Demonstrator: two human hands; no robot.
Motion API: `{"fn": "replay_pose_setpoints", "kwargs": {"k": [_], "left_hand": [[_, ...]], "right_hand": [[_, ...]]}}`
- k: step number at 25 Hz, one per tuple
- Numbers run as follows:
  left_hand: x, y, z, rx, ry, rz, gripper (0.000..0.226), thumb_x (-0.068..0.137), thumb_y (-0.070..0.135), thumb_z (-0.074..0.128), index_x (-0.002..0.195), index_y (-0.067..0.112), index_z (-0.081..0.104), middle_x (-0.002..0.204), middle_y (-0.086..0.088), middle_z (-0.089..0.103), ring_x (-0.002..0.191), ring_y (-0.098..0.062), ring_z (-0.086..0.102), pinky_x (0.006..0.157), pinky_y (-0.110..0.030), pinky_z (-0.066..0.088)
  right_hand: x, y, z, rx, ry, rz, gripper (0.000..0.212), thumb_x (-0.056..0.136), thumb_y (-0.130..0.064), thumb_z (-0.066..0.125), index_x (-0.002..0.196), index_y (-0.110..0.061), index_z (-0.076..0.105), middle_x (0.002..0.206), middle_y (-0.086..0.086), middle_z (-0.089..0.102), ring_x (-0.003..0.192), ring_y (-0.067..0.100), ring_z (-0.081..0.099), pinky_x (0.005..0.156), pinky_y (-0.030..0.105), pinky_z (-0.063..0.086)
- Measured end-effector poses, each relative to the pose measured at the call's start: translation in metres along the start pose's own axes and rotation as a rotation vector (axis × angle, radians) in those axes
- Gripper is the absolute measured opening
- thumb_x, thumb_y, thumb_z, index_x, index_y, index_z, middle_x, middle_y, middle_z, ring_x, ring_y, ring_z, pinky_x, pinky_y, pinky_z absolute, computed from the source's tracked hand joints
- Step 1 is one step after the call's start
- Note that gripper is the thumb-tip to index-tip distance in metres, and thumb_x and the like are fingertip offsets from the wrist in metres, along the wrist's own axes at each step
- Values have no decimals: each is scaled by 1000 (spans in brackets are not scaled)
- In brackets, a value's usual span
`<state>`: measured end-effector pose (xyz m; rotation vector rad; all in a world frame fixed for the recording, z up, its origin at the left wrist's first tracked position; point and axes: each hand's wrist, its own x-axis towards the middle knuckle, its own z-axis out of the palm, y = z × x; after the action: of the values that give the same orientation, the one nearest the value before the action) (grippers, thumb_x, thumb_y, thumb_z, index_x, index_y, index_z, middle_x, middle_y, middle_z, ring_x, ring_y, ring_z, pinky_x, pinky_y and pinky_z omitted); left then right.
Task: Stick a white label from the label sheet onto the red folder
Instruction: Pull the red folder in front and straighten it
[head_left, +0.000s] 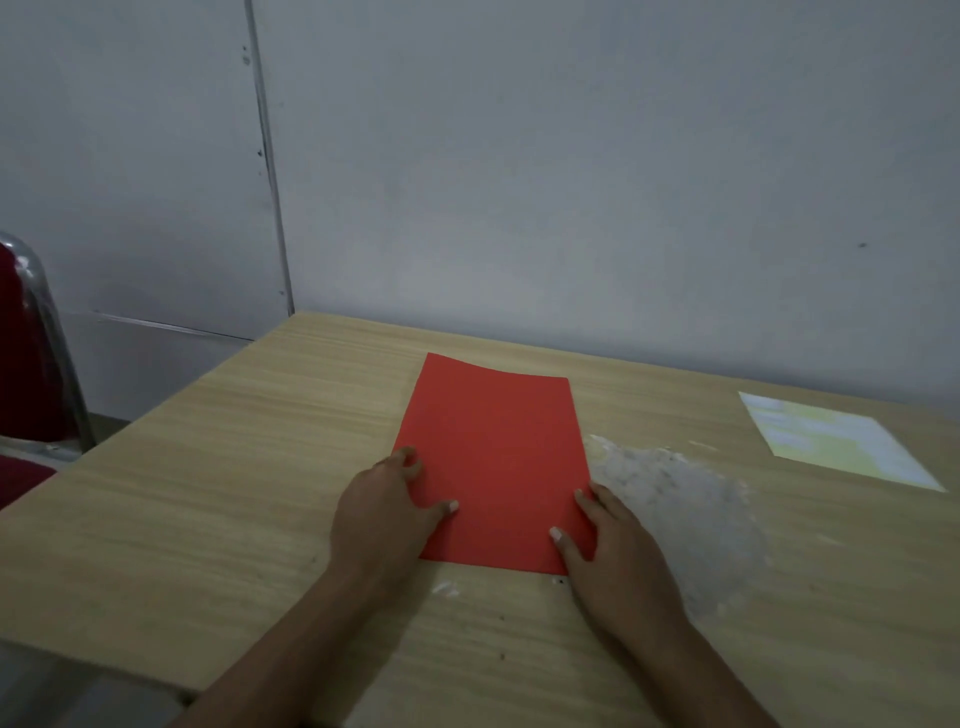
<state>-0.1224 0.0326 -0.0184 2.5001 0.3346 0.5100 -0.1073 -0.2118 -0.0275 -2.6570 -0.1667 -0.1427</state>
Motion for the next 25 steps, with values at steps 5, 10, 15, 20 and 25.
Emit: {"fn": "replay_pose_setpoints", "kwargs": {"k": [5, 10, 15, 20, 25], "left_hand": [[-5, -3, -3, 13, -11, 25, 79, 70, 62, 74, 135, 20, 60, 144, 9, 55, 125, -15, 58, 106, -32, 43], [-6, -3, -8, 72, -27, 66, 77, 72, 66, 70, 134, 20, 61, 143, 8, 56, 121, -17, 61, 103, -33, 45], [-6, -2, -11, 76, -42, 89, 75, 73, 67, 68, 132, 21, 63, 144, 11, 54, 121, -16, 60, 102, -33, 45], [-6, -2, -10, 82, -32, 86, 76, 72, 69, 66, 132, 22, 63, 143, 12, 56, 120, -15, 60, 102, -31, 44], [-4, -2, -8, 102, -53, 102, 75, 75, 68, 65, 133, 22, 62, 145, 12, 53, 124, -15, 57, 104, -33, 43]], "right_hand": [[-5, 2, 1, -38, 23, -24, 68, 92, -62, 39, 152, -30, 32, 161, -11, 24, 147, 10, 23, 121, 37, 23], [-7, -1, 4, -53, 37, -24, 67, 94, -60, 36, 153, -28, 30, 162, -9, 22, 148, 11, 20, 121, 35, 20], [-10, -2, 7, -66, 55, -34, 68, 96, -59, 33, 154, -24, 28, 163, -7, 21, 149, 12, 21, 122, 37, 22], [-10, -1, 8, -86, 60, -43, 67, 96, -58, 30, 154, -24, 27, 163, -5, 21, 149, 13, 21, 122, 37, 21], [-12, -2, 7, -74, 62, -49, 67, 96, -58, 30, 153, -24, 27, 163, -6, 21, 149, 13, 21, 122, 38, 22]]}}
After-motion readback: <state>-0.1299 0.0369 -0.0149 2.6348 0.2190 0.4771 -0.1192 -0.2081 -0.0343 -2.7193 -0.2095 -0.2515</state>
